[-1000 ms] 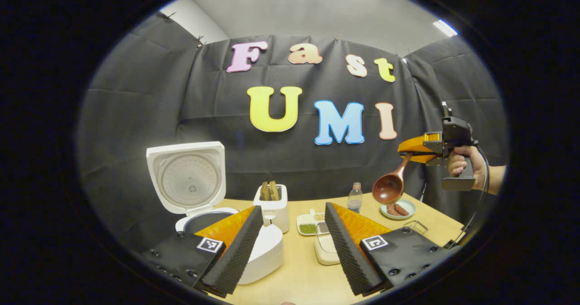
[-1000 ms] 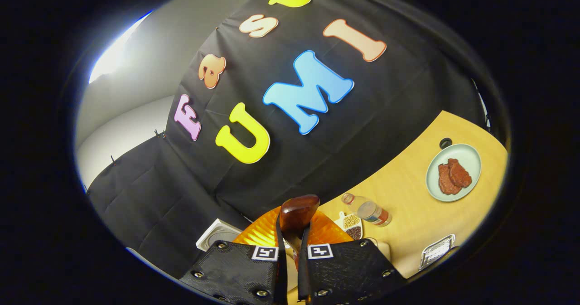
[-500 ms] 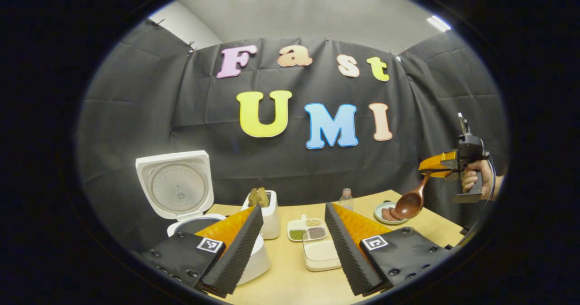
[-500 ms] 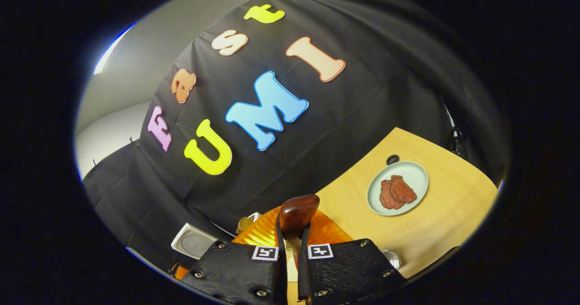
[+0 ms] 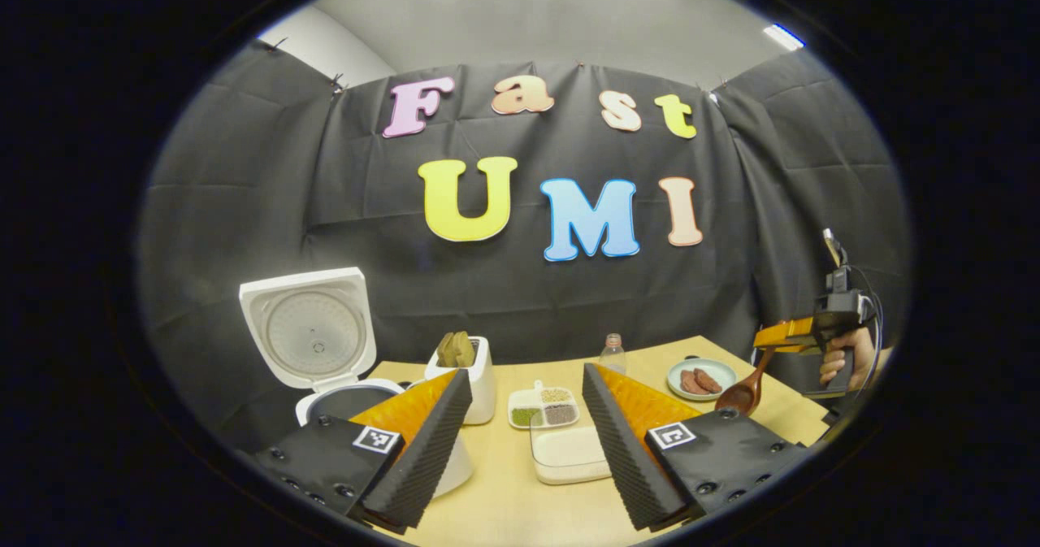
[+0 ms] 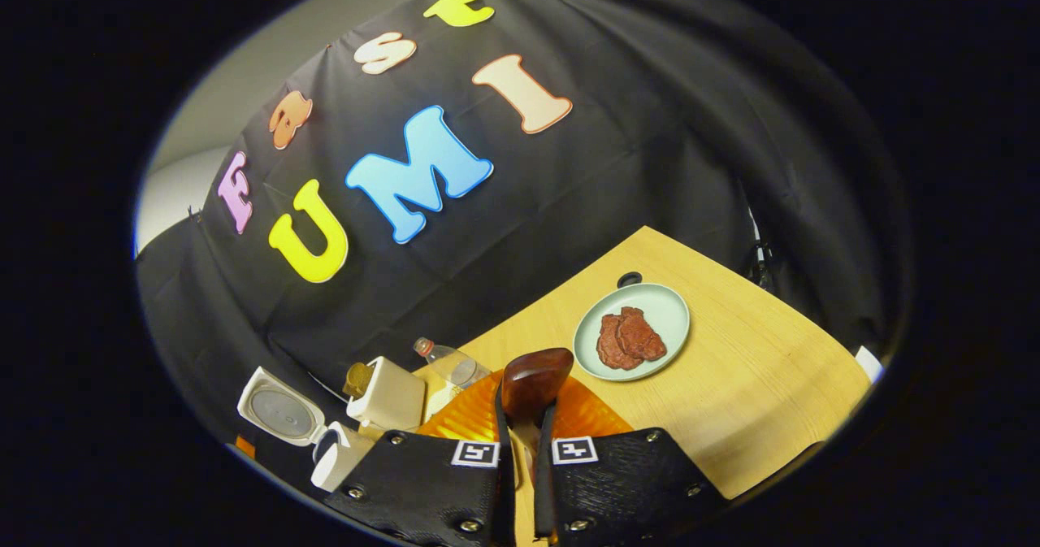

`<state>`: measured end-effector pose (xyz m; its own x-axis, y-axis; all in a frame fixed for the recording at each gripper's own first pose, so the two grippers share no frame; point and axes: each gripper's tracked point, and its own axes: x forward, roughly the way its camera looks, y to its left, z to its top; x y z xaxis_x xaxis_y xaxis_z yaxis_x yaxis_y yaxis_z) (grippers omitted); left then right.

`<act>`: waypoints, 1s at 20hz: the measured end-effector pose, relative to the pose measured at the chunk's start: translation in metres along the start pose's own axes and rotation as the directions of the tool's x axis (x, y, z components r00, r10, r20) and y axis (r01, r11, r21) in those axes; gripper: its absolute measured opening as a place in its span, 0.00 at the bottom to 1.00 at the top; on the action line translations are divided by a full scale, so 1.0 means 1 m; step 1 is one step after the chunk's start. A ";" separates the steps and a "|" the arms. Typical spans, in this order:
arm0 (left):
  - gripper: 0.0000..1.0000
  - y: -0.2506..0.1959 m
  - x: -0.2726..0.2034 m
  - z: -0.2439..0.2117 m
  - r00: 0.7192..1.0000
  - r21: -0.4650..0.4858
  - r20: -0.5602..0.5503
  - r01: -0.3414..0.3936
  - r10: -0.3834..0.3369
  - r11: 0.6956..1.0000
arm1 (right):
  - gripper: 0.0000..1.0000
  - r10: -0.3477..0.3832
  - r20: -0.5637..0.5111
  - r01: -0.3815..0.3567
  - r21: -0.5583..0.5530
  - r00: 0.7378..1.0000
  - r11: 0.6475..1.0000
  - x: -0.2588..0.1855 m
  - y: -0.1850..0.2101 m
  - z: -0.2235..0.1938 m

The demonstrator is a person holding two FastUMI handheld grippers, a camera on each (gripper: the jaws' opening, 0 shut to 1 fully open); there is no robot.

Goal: Close the left gripper, press the button to open the rice cooker; take a wooden spoon from the chopstick holder with the right hand, scoop a spoonful of rice and pour it into the rice cooker, then put the wooden spoon back into the chopstick holder.

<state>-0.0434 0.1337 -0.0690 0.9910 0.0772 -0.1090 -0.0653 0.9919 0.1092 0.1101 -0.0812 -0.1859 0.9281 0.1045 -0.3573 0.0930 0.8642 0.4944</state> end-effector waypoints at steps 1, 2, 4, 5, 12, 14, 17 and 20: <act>0.92 0.002 -0.002 -0.002 1.000 0.004 -0.005 -0.007 0.007 1.000 | 0.09 -0.007 -0.018 0.007 -0.014 1.000 1.000 0.004 -0.001 -0.009; 0.92 0.004 -0.004 -0.004 1.000 0.006 -0.012 -0.017 0.017 1.000 | 0.09 -0.019 -0.026 0.019 -0.030 0.999 0.999 0.008 -0.004 -0.015; 0.92 0.008 -0.008 -0.006 0.999 -0.003 -0.026 -0.035 0.035 0.999 | 0.09 -0.050 -0.040 0.047 -0.070 0.998 0.996 0.016 -0.012 -0.027; 0.92 0.009 -0.010 -0.005 0.999 -0.010 -0.027 -0.041 0.041 0.999 | 0.09 -0.060 -0.048 0.055 -0.092 0.997 0.994 0.017 -0.013 -0.034; 0.92 0.004 -0.014 0.003 0.998 0.017 -0.023 -0.053 0.054 0.998 | 0.10 -0.092 -0.069 0.081 -0.156 0.993 0.984 0.042 -0.020 -0.073; 0.96 -0.003 -0.008 0.007 0.999 0.009 -0.015 -0.038 0.038 0.999 | 0.10 -0.090 -0.061 0.076 -0.204 0.994 0.976 0.038 -0.021 -0.073; 0.96 -0.015 0.004 0.011 1.000 -0.009 -0.004 -0.012 0.012 1.000 | 0.47 -0.153 -0.019 0.136 -0.357 0.988 0.924 0.015 -0.039 -0.065; 0.96 -0.024 0.012 0.015 1.000 -0.024 0.010 0.007 -0.007 1.000 | 0.98 -0.186 0.071 0.198 -0.444 0.980 0.874 -0.017 -0.044 -0.041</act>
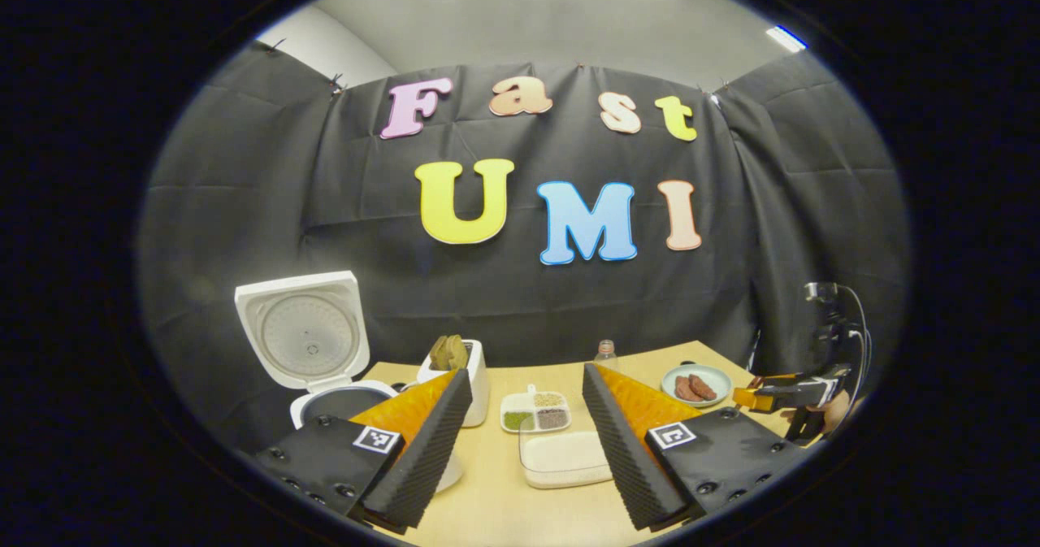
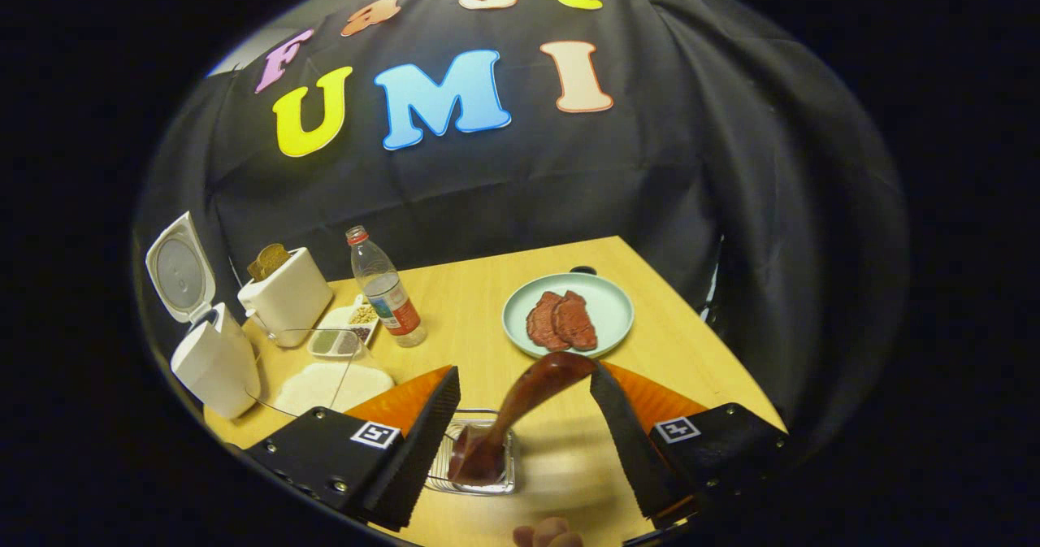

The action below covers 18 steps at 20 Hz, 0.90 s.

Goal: Close the left gripper, press the button to open the rice cooker; take a wooden spoon from the chopstick holder with the right hand, scoop a spoonful of rice and pour it into the rice cooker, then put the wooden spoon back into the chopstick holder.

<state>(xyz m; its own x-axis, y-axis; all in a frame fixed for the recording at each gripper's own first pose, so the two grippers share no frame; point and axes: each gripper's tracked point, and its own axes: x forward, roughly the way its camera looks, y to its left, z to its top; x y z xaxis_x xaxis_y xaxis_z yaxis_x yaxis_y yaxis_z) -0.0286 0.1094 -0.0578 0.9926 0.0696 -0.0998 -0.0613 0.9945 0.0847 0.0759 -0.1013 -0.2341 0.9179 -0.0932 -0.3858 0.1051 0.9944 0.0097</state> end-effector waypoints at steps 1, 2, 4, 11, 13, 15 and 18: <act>0.96 -0.002 0.003 0.003 1.000 -0.006 0.005 0.004 -0.004 1.000 | 0.98 -0.002 0.034 0.002 -0.017 0.999 1.000 -0.012 0.002 0.011; 0.96 -0.003 0.006 0.005 1.000 -0.014 0.008 0.010 -0.010 1.000 | 0.98 -0.004 0.070 0.007 -0.035 0.998 0.999 -0.024 0.002 0.025; 0.96 0.000 0.012 0.007 1.000 -0.028 0.010 0.012 -0.011 1.000 | 0.98 0.011 0.133 -0.003 -0.059 0.991 0.998 -0.047 0.012 0.055; 0.92 0.034 0.018 0.022 0.999 -0.045 0.028 -0.045 0.046 0.998 | 0.98 0.094 0.352 -0.071 -0.079 0.931 0.994 -0.117 0.078 0.169; 0.92 0.049 0.021 0.026 0.998 -0.059 0.029 -0.060 0.062 0.996 | 0.97 0.124 0.373 -0.099 -0.086 0.920 0.991 -0.125 0.094 0.184; 0.92 0.069 0.020 0.037 0.996 -0.059 0.039 -0.078 0.081 0.995 | 0.98 0.133 0.388 -0.104 -0.095 0.912 0.990 -0.129 0.105 0.193; 0.92 0.114 0.026 0.061 0.990 -0.055 0.053 -0.127 0.130 0.990 | 0.98 0.145 0.384 -0.119 -0.090 0.912 0.989 -0.129 0.121 0.194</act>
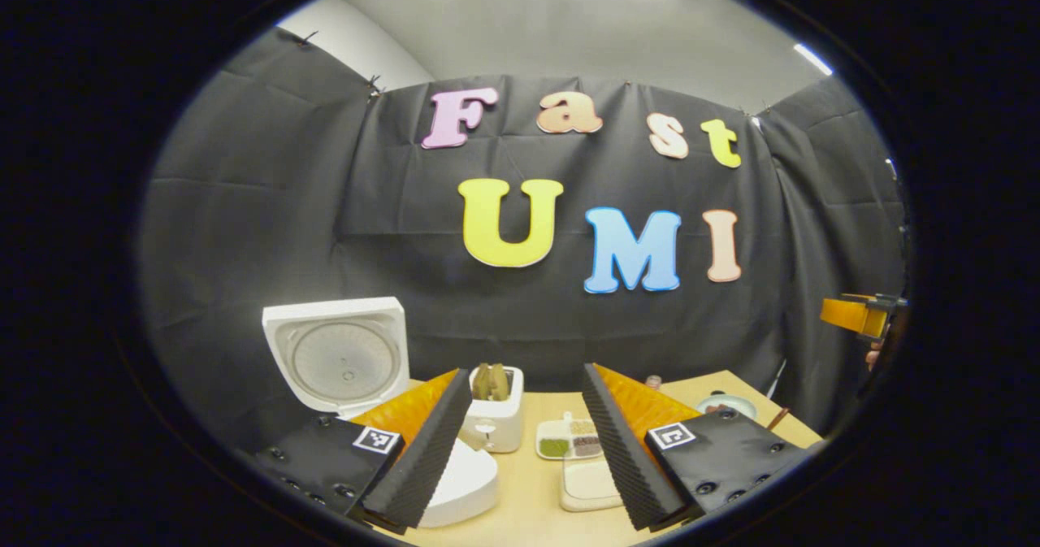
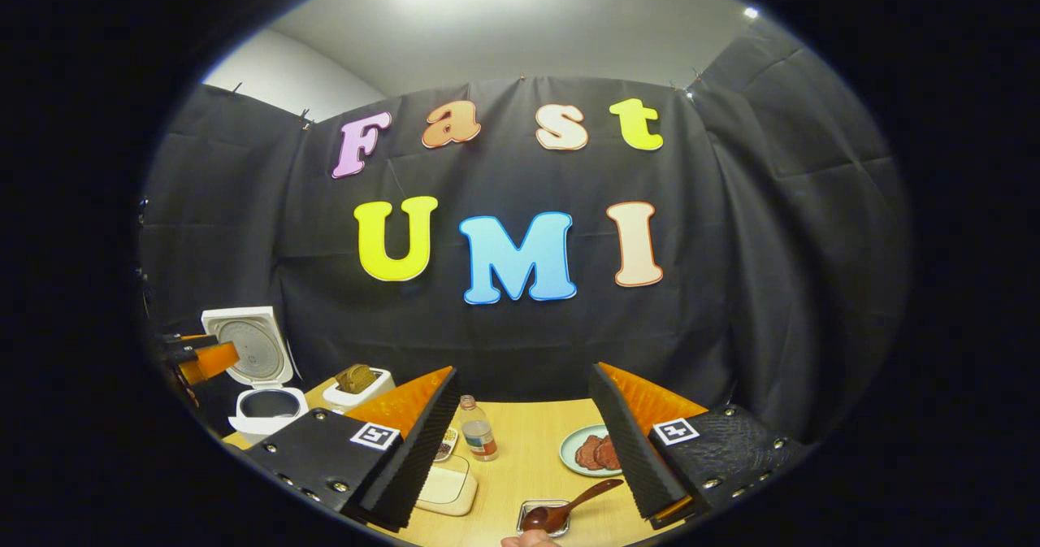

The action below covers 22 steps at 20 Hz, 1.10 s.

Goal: Close the left gripper, press the button to open the rice cooker; take a wooden spoon from the chopstick holder with the right hand, scoop a spoonful of rice and pour it into the rice cooker, then put the wooden spoon back into the chopstick holder.

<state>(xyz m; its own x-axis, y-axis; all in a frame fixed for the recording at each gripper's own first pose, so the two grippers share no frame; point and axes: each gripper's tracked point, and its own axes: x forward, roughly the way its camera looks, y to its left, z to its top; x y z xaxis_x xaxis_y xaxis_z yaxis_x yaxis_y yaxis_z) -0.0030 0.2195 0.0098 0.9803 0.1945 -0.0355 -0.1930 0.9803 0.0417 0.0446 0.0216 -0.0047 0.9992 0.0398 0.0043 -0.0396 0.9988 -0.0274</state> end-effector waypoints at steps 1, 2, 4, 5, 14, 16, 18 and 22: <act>0.92 0.022 0.007 0.009 0.999 -0.002 0.001 -0.038 0.038 0.999 | 0.98 0.000 -0.007 0.000 0.007 1.000 1.000 0.000 0.003 -0.002; 0.99 0.045 0.014 0.017 0.997 -0.015 0.004 -0.073 0.073 0.997 | 0.98 0.004 -0.012 -0.004 0.015 1.000 1.000 -0.001 0.007 -0.004; 0.99 0.085 0.032 0.033 0.992 -0.067 0.010 -0.124 0.125 0.990 | 0.98 0.008 -0.026 -0.007 0.023 1.000 1.000 -0.002 0.015 -0.008; 0.92 0.102 0.041 0.042 0.989 -0.090 0.013 -0.144 0.145 0.986 | 0.98 0.003 -0.031 -0.003 0.021 0.999 1.000 -0.001 0.015 -0.009; 0.96 0.238 0.124 0.054 0.933 -0.124 -0.018 -0.358 0.359 0.925 | 0.98 -0.030 -0.066 0.031 0.007 0.997 1.000 0.002 0.018 -0.018; 0.96 0.260 0.150 0.044 0.924 -0.129 -0.047 -0.383 0.380 0.915 | 0.98 -0.029 -0.083 0.031 0.012 0.996 0.999 0.006 0.021 -0.025; 0.96 0.276 0.179 0.028 0.918 -0.105 -0.093 -0.394 0.385 0.913 | 0.98 -0.028 -0.096 0.028 0.007 0.995 1.000 0.014 0.023 -0.028; 0.96 0.304 0.219 0.013 0.893 -0.085 -0.130 -0.442 0.430 0.893 | 0.98 -0.030 -0.095 0.029 -0.014 0.995 0.999 0.019 0.024 -0.027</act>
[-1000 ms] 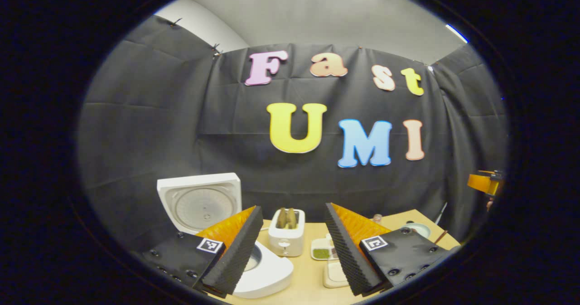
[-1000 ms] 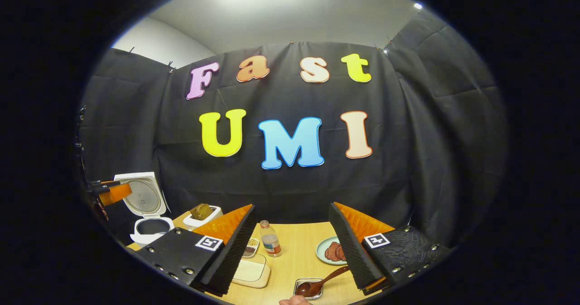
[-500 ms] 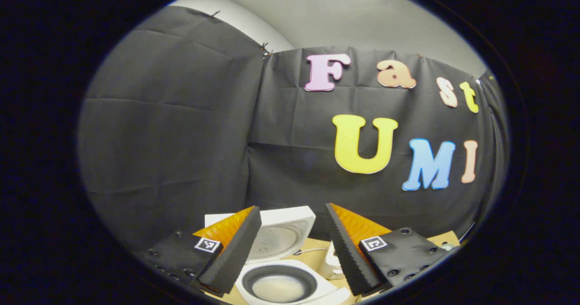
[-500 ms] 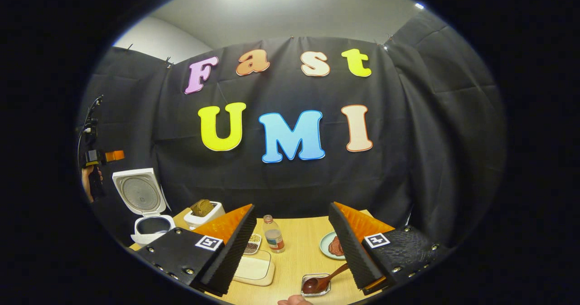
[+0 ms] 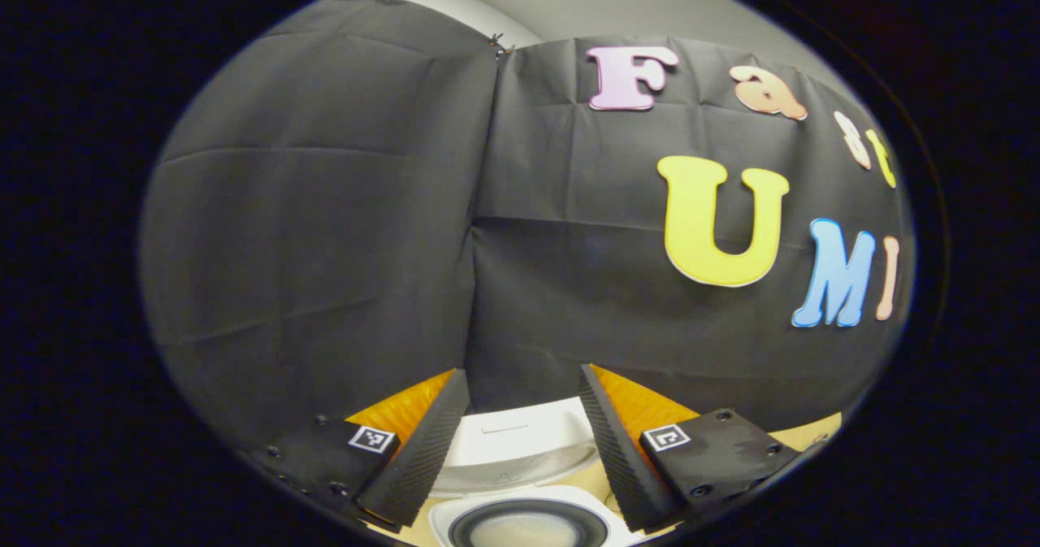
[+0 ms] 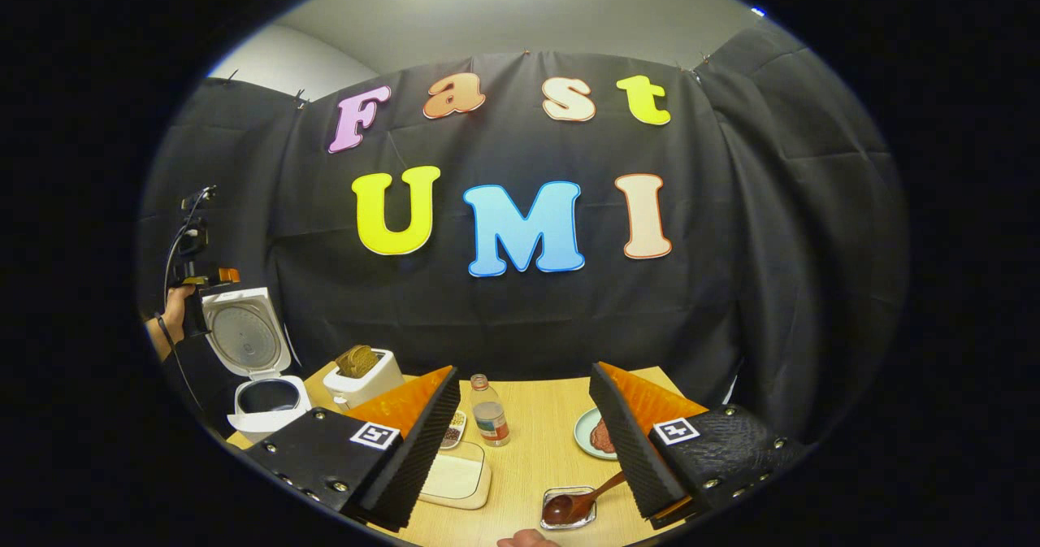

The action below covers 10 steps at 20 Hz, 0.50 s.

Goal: Close the left gripper, press the button to open the rice cooker; take a wooden spoon from the chopstick holder with the right hand, scoop a spoonful of rice and pour it into the rice cooker, then put the wooden spoon back into the chopstick holder.

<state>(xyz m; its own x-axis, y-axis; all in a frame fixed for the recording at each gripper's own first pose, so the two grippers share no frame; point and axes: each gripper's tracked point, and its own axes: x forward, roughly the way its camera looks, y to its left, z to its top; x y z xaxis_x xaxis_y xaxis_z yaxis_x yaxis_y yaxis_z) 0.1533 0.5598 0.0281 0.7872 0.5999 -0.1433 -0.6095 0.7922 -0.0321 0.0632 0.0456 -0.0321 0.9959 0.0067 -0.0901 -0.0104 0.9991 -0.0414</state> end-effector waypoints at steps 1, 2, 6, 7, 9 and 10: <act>0.95 0.003 0.008 -0.004 1.000 -0.016 -0.015 -0.021 0.021 1.000 | 0.98 -0.001 0.002 0.001 0.001 1.000 1.000 0.002 0.001 0.000; 0.96 0.005 0.016 -0.006 0.999 -0.028 -0.024 -0.034 0.033 0.999 | 0.98 -0.002 0.004 0.002 0.003 1.000 1.000 0.003 0.001 0.002; 0.95 0.014 0.024 -0.018 0.994 0.043 -0.061 -0.085 0.088 0.995 | 0.98 0.002 0.010 -0.002 0.006 1.000 1.000 0.009 -0.001 0.007; 0.95 0.013 0.026 -0.022 0.993 0.022 -0.074 -0.088 0.089 0.996 | 0.98 0.012 0.014 -0.012 0.015 1.000 1.000 0.009 0.000 0.007; 0.91 0.012 0.022 -0.019 0.992 0.002 -0.082 -0.095 0.094 0.996 | 0.98 0.034 0.020 -0.035 0.038 0.999 0.999 0.010 0.003 0.008; 0.91 0.011 0.019 -0.019 0.991 0.012 -0.087 -0.097 0.098 0.995 | 0.98 0.038 0.019 -0.039 0.039 0.999 0.998 0.010 0.002 0.007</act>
<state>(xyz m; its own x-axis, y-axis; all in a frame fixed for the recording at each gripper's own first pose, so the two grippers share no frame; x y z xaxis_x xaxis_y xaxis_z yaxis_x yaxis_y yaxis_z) 0.1599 0.5779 0.0060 0.7123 0.6625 -0.2317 -0.6821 0.7312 -0.0062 0.0740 0.0476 -0.0257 0.9964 0.0455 -0.0722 -0.0456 0.9990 0.0008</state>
